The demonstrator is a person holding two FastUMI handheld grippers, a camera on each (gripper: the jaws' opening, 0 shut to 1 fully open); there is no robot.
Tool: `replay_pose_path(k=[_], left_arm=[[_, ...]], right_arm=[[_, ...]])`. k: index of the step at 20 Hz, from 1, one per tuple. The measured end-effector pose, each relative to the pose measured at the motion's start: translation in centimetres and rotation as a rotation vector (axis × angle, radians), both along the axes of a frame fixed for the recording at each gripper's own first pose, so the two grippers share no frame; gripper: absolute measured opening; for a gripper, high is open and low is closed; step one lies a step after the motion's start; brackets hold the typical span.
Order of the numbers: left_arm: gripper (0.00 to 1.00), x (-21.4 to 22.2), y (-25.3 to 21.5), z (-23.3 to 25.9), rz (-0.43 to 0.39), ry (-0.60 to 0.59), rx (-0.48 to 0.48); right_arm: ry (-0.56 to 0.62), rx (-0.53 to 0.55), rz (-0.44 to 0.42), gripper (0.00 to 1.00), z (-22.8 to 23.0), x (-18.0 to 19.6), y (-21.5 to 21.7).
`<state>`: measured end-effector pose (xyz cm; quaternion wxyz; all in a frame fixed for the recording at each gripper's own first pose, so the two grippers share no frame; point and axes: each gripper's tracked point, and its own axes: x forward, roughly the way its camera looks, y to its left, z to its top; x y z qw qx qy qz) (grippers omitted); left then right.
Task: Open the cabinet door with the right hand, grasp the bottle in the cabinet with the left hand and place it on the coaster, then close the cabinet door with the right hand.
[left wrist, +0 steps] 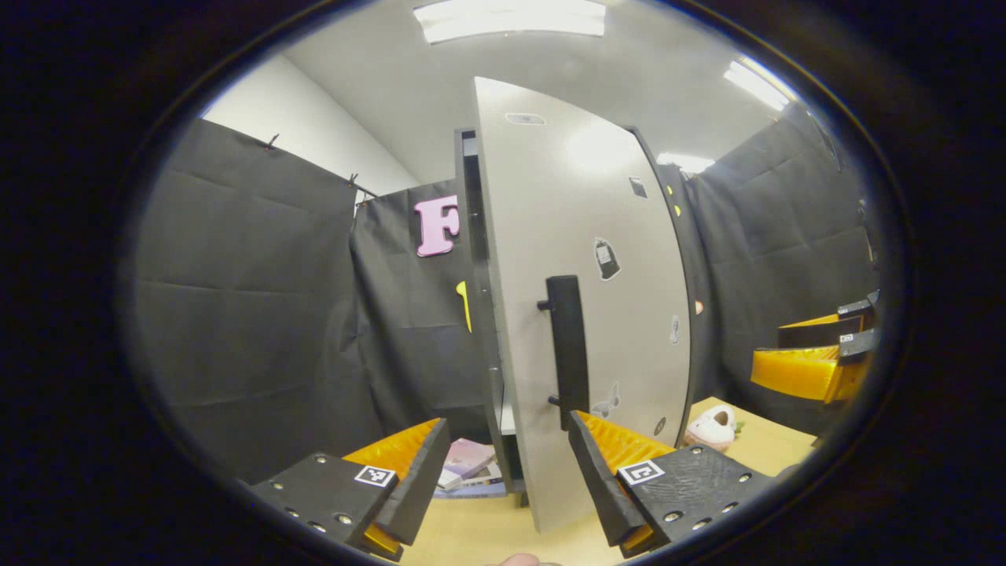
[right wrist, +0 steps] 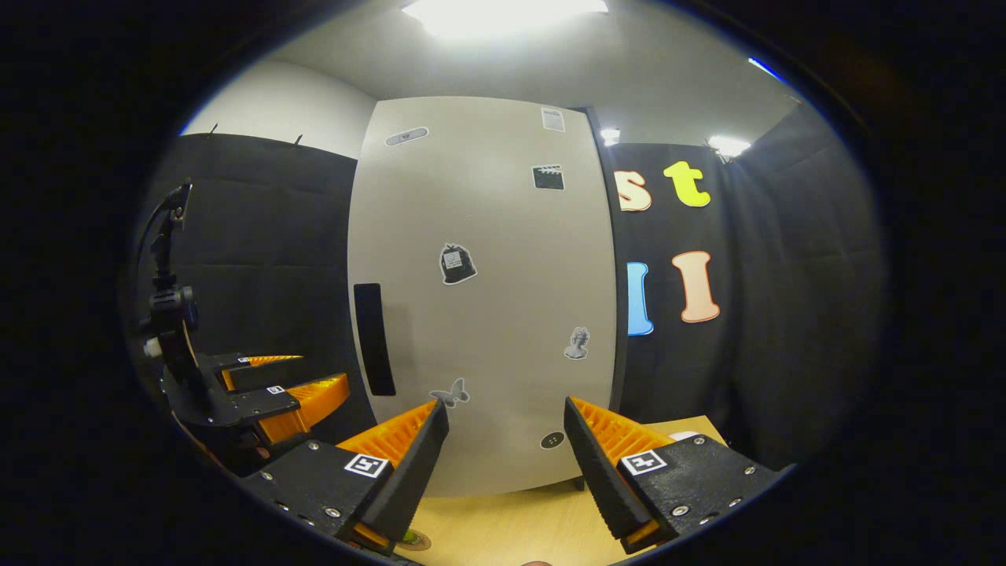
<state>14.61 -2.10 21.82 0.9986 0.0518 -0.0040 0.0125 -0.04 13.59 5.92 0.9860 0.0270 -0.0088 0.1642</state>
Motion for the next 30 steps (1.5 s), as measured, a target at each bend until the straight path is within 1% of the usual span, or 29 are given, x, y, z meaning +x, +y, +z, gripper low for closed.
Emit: replay_pose_path(k=[5,6,7,8,9,10,12,15,16,17,18,19,20,21,24,25,27,28,29,30], left_arm=[[0.91,0.0,-0.1,-0.1,-0.013,-0.001,0.004],[0.91,0.0,-0.2,-0.2,-0.014,0.003,0.003],[0.91,0.0,-0.2,-0.2,-0.014,0.006,0.001],[0.87,-0.1,-0.2,-0.2,-0.013,0.009,-0.002],[0.87,0.0,-0.2,-0.2,-0.011,0.012,-0.006],[0.91,0.0,-0.2,-0.3,-0.011,0.016,-0.012],[0.91,0.0,-0.2,-0.4,-0.011,0.023,-0.021],[0.91,0.0,-0.2,-0.4,-0.011,0.028,-0.022],[0.87,-0.1,-0.2,-0.5,-0.010,0.029,-0.023],[0.91,0.0,-0.1,-0.4,-0.009,0.030,-0.026],[0.91,-0.1,-0.1,-0.4,-0.009,0.029,-0.030],[0.91,-0.1,-0.1,-0.3,-0.008,0.027,-0.035],[0.87,0.0,-0.1,-0.4,-0.006,0.028,-0.038],[0.91,0.0,-0.1,-0.4,-0.006,0.027,-0.041],[0.91,-0.1,0.0,-0.5,0.001,0.035,-0.042],[0.91,-0.1,0.0,-0.4,0.002,0.038,-0.044],[0.91,0.0,0.1,-0.4,0.004,0.037,-0.054],[0.87,0.1,0.1,-0.4,0.004,0.035,-0.057],[0.91,0.1,0.1,-0.3,0.003,0.032,-0.058],[0.91,0.1,0.1,-0.3,0.002,0.030,-0.058]], right_arm=[[0.022,0.009,-0.017,0.92,-0.6,0.4,-0.9],[0.027,0.011,-0.022,0.90,-0.8,0.4,-1.1],[0.031,0.011,-0.028,0.92,-0.9,0.5,-1.3],[0.034,0.011,-0.032,0.92,-0.9,0.6,-1.5],[0.038,0.014,-0.034,0.90,-1.0,0.7,-1.6],[0.041,0.018,-0.036,0.90,-1.1,0.7,-1.6],[0.046,0.020,-0.038,0.92,-1.3,0.7,-1.7],[0.049,0.020,-0.041,0.90,-1.4,0.8,-1.8],[0.050,0.018,-0.041,0.92,-1.4,0.8,-1.8],[0.049,0.017,-0.042,0.92,-1.5,0.9,-1.9],[0.049,0.015,-0.043,0.90,-1.4,1.0,-1.8],[0.048,0.014,-0.044,0.92,-1.4,1.0,-1.9],[0.047,0.015,-0.045,0.92,-1.3,1.1,-1.9],[0.043,0.018,-0.046,0.92,-1.3,1.2,-1.9],[0.037,0.027,-0.054,0.92,-1.2,1.7,-2.2],[0.039,0.029,-0.059,0.90,-1.3,1.9,-2.3],[0.042,0.034,-0.073,0.92,-1.3,2.2,-2.6],[0.038,0.040,-0.079,0.92,-1.2,2.3,-2.8],[0.031,0.044,-0.086,0.92,-1.0,2.3,-2.9],[0.025,0.045,-0.095,0.90,-0.8,2.3,-3.1]])
